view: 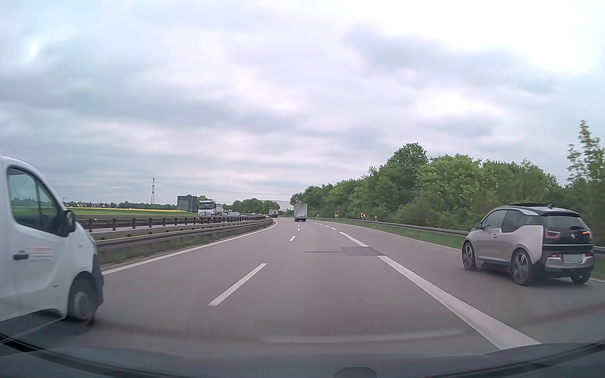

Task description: Follow the waypoints while adhering to traffic rules and regulations

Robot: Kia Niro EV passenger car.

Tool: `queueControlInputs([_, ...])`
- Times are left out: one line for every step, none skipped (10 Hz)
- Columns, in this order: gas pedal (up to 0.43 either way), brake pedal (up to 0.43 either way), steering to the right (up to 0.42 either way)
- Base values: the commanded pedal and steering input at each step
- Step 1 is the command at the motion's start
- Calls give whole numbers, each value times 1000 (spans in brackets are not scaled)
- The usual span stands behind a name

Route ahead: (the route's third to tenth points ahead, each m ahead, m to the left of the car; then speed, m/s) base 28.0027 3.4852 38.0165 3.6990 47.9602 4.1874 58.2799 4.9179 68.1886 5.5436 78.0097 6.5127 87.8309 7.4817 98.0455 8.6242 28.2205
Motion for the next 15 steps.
queueControlInputs([169,0,-7])
queueControlInputs([169,0,-7])
queueControlInputs([169,0,-7])
queueControlInputs([169,0,-7])
queueControlInputs([169,0,-6])
queueControlInputs([169,0,-5])
queueControlInputs([169,0,-4])
queueControlInputs([157,0,-5])
queueControlInputs([150,0,-5])
queueControlInputs([150,0,-5])
queueControlInputs([138,0,-6])
queueControlInputs([110,0,-7])
queueControlInputs([110,0,-8])
queueControlInputs([98,0,-8])
queueControlInputs([98,0,-7])
